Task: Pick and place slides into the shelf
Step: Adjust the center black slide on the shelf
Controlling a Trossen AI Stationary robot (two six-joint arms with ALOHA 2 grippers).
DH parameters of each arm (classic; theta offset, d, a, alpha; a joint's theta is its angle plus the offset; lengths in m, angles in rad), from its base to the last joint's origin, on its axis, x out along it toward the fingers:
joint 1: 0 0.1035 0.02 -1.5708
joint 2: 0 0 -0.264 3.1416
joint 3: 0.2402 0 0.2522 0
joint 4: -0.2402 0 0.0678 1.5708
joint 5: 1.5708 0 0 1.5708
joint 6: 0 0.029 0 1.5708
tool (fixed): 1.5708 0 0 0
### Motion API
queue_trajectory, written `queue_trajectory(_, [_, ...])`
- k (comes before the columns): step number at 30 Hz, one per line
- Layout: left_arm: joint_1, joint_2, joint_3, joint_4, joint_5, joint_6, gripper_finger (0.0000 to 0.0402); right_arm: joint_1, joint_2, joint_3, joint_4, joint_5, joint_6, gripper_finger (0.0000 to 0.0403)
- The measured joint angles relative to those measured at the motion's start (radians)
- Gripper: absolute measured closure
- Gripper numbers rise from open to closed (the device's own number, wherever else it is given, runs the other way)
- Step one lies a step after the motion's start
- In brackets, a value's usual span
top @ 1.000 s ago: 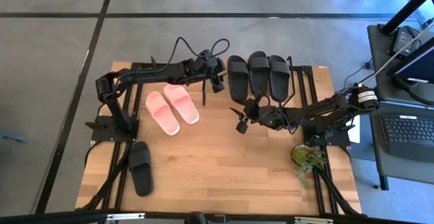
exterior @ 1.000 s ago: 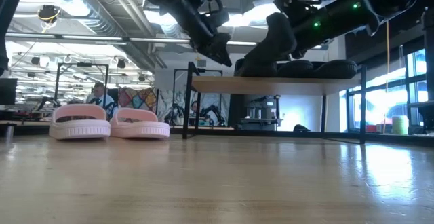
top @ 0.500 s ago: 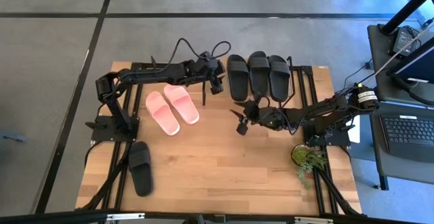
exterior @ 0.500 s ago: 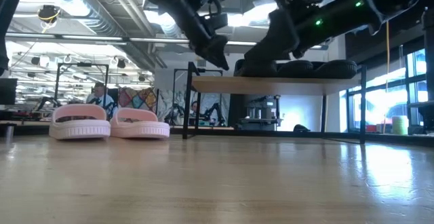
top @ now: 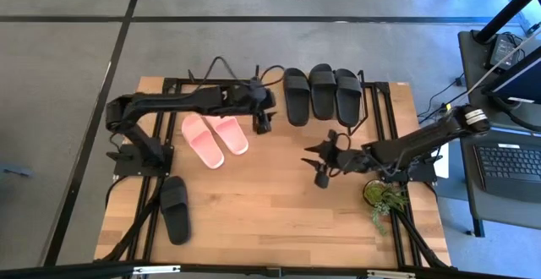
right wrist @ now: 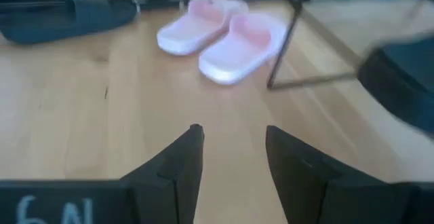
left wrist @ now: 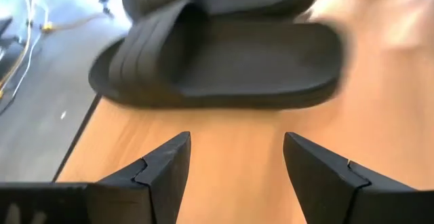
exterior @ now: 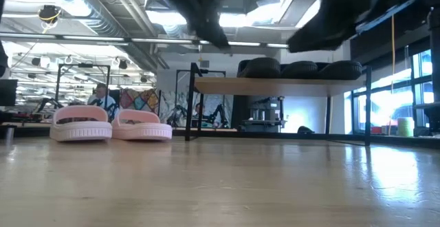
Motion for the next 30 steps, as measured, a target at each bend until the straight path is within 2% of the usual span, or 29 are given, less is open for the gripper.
queue_trajectory(2, [-0.027, -0.057, -0.038, 0.040, 0.001, -0.015, 0.0173, 0.016, -0.061, 0.000, -0.086, 0.000, 0.041, 0.0241])
queue_trajectory(6, [-0.068, -0.196, -0.190, 0.124, 0.000, -0.068, 0.0173, 0.048, -0.178, 0.000, -0.260, 0.002, 0.092, 0.0241])
queue_trajectory(13, [-0.163, -0.381, -0.462, 0.248, 0.018, -0.194, 0.0173, 0.081, -0.327, -0.001, -0.455, 0.002, 0.131, 0.0241])
queue_trajectory(17, [-0.213, -0.441, -0.600, 0.415, 0.011, -0.242, 0.0173, 0.052, -0.359, -0.001, -0.390, -0.002, 0.109, 0.0241])
queue_trajectory(23, [-0.239, -0.464, -0.813, 0.732, -0.034, -0.297, 0.0173, -0.013, -0.357, 0.000, -0.192, -0.091, 0.027, 0.0241])
queue_trajectory(30, [-0.238, -0.462, -0.992, 0.974, -0.041, -0.332, 0.0173, -0.124, -0.331, 0.000, -0.163, -0.219, 0.022, 0.0241])
